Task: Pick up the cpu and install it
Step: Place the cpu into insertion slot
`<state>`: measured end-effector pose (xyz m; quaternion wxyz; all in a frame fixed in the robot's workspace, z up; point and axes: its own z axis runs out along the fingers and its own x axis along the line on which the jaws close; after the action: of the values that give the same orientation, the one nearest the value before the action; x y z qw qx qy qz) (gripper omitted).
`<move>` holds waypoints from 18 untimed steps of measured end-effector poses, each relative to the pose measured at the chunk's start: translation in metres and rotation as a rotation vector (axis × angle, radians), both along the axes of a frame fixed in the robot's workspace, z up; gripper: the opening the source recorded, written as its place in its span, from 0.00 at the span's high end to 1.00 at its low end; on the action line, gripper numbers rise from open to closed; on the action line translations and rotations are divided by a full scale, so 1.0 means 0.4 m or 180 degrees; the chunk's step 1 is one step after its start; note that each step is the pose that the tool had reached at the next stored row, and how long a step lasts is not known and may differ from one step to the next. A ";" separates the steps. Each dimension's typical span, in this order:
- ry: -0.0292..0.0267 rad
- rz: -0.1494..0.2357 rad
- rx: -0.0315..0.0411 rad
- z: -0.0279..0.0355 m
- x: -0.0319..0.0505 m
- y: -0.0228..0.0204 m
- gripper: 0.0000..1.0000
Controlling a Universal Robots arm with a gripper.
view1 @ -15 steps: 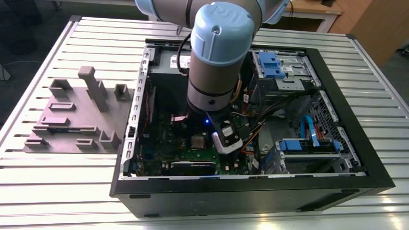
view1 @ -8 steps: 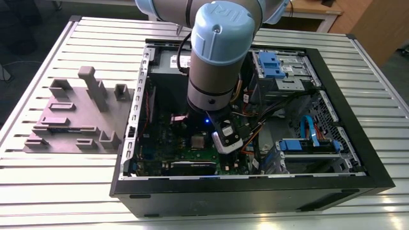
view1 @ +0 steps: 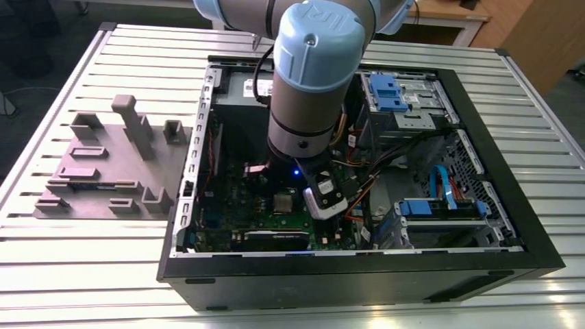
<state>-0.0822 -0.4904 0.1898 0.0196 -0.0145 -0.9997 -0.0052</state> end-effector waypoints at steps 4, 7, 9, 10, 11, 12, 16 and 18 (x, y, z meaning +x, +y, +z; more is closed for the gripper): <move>0.0002 0.0001 0.0000 0.001 0.000 0.000 0.58; 0.0003 0.0000 0.0001 0.001 0.000 0.000 0.58; 0.0003 0.0000 0.0001 0.001 0.000 0.000 0.58; 0.0003 0.0000 0.0001 0.001 0.000 0.000 0.58; 0.0003 0.0000 0.0001 0.001 0.000 0.000 0.58; 0.0003 0.0000 0.0001 0.001 0.000 0.000 0.58; 0.0003 0.0000 0.0001 0.001 0.000 0.000 0.59; 0.0003 0.0000 0.0001 0.001 0.000 0.000 0.59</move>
<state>-0.0822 -0.4904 0.1900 0.0200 -0.0144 -0.9997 -0.0054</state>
